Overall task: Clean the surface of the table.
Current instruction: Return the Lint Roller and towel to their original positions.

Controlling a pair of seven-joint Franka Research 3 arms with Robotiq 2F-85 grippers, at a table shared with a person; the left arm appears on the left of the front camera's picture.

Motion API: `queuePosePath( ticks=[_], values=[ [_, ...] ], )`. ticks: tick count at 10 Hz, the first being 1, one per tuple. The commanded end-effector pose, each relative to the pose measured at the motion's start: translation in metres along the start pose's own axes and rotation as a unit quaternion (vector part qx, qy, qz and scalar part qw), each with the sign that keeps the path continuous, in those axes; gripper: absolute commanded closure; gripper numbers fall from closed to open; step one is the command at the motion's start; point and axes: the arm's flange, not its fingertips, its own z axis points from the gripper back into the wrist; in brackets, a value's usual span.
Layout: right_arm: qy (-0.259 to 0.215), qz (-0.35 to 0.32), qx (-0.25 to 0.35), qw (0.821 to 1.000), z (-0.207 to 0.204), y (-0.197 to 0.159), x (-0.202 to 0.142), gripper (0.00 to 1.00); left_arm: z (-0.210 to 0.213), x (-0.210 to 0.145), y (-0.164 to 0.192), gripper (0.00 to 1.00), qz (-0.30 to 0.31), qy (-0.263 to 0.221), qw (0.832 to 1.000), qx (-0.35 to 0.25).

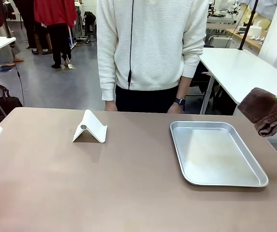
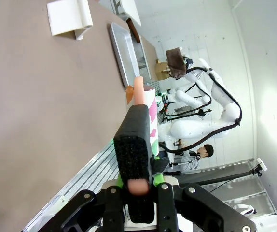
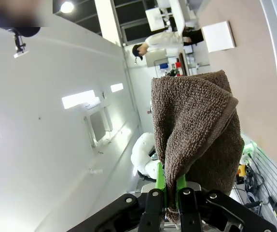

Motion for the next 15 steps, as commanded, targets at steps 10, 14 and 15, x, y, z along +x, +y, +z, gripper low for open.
queuePosePath(
  ticks=[10,14,15],
  values=[
    [0.004,0.053,-0.269,0.962,-0.333,0.044,0.046,0.92,-0.245,0.149,-0.192,0.78,0.026,0.113,0.959,0.257],
    [0.018,-0.010,-0.373,0.928,-0.378,-0.034,0.073,0.92,-0.333,0.187,-0.165,0.78,0.043,0.086,0.952,0.289],
    [0.017,-0.015,-0.375,0.927,-0.378,-0.040,0.075,0.92,-0.346,0.193,-0.155,0.78,0.047,0.072,0.951,0.296]
  ],
)
